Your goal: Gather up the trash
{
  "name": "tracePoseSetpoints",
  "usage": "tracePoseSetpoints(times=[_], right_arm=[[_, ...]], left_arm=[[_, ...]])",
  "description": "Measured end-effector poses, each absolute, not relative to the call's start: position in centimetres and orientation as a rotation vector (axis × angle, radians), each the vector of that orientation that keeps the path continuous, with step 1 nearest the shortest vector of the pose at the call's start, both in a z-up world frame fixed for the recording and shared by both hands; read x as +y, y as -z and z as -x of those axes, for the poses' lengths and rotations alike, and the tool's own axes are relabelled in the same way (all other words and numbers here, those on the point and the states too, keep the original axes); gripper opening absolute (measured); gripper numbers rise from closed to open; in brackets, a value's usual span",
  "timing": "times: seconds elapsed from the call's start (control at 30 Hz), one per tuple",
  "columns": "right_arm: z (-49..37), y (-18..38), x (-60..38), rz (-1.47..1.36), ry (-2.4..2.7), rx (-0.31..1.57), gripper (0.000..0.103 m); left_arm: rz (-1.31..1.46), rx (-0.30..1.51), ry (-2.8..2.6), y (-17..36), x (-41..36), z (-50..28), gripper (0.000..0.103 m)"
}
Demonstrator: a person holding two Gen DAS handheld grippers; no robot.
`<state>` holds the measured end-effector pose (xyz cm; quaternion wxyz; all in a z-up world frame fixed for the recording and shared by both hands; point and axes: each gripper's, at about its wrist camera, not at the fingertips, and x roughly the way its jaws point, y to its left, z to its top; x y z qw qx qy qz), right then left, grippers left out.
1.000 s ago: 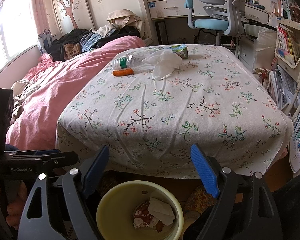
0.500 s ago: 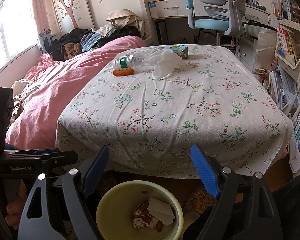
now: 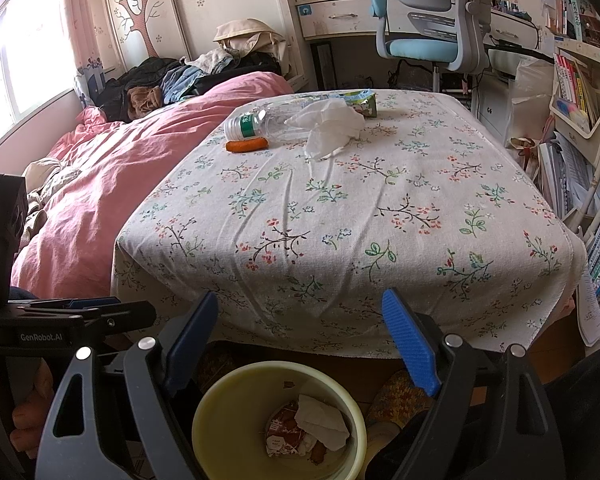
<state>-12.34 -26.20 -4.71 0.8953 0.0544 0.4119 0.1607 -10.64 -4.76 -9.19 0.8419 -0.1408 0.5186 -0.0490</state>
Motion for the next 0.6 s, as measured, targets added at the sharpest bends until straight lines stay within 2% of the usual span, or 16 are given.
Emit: tracePoseSetpoints(times=[0.6], right_arm=[[12.38, 4.59, -26.14, -0.111, -0.332, 0.852, 0.081]], left_arm=[[0.298, 1.095, 0.103, 9.19, -4.76, 10.67, 0.078]])
